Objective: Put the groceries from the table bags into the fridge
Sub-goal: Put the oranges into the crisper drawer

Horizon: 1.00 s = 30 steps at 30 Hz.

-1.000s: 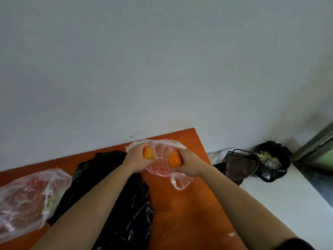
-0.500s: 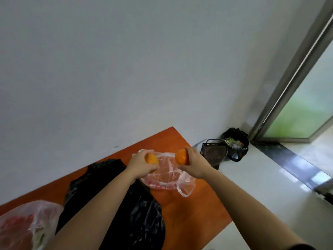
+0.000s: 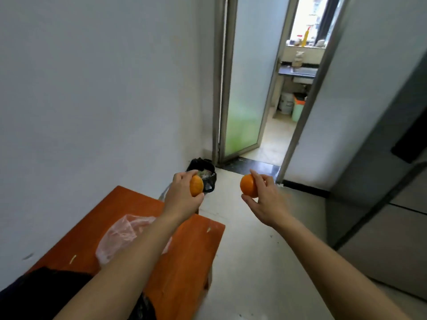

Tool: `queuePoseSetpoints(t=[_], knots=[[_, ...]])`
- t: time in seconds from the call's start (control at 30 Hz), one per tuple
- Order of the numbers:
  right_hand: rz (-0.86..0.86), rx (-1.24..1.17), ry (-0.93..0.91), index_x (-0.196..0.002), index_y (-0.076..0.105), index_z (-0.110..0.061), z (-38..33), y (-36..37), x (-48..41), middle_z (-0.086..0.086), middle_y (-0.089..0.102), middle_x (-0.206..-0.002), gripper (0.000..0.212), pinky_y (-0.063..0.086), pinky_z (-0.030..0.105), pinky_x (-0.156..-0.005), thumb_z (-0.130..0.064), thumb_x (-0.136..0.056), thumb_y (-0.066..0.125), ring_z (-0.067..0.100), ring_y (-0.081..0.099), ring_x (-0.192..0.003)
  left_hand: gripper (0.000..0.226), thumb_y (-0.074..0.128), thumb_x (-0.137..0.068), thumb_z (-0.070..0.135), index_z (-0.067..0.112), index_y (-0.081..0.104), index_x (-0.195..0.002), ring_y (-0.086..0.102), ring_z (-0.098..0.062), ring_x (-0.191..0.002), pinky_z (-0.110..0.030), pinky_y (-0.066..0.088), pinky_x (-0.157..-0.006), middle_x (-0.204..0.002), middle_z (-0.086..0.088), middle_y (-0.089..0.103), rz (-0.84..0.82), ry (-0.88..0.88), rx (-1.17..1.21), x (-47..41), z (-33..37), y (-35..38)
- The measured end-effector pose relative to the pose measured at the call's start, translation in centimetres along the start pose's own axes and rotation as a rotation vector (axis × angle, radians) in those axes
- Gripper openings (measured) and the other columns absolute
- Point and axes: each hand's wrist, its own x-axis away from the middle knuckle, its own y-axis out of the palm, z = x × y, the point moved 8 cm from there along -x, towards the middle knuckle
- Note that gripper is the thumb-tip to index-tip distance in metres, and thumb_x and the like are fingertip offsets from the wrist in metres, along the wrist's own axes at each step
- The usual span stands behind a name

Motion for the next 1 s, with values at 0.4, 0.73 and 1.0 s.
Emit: queuePoseSetpoints(t=[0.4, 0.73, 1.0], knots=[[0.469, -0.073, 0.278, -0.156, 0.016, -0.030, 28.7, -27.1, 18.7, 0.004, 0.028, -0.146, 0.082, 0.041, 0.034, -0.095, -0.039, -0.092, 0.066, 0.028, 0.048, -0.122, 0.072, 0.074, -0.085, 0.034, 0.030, 0.037, -0.147, 0.049, -0.027, -0.123, -0.039, 0.048, -0.099, -0.143, -0.004, 0.041, -0.083, 0.586, 0.131, 9.7, 39.3, 19.0], [0.822, 0.092, 0.374, -0.156, 0.009, -0.035, 44.8, -46.4, 27.9, 0.003, 0.026, -0.147, 0.079, 0.043, 0.037, -0.084, -0.047, -0.095, 0.057, 0.027, 0.048, -0.121, 0.076, 0.068, -0.089, 0.040, 0.027, 0.025, -0.151, 0.047, -0.019, -0.124, -0.027, 0.042, -0.096, -0.147, -0.001, 0.037, -0.035, 0.936, 0.216, 16.3, 64.2, 29.7], [0.890, 0.179, 0.367, -0.157, 0.011, -0.032, 56.2, -54.8, 23.2, 0.003, 0.027, -0.148, 0.079, 0.041, 0.032, -0.085, -0.050, -0.095, 0.057, 0.025, 0.048, -0.124, 0.066, 0.074, -0.085, 0.036, 0.010, 0.042, -0.138, 0.051, -0.023, -0.121, -0.028, 0.039, -0.101, -0.134, -0.008, 0.050, -0.018, 0.990, 0.365, 10.6, 77.3, 39.5]])
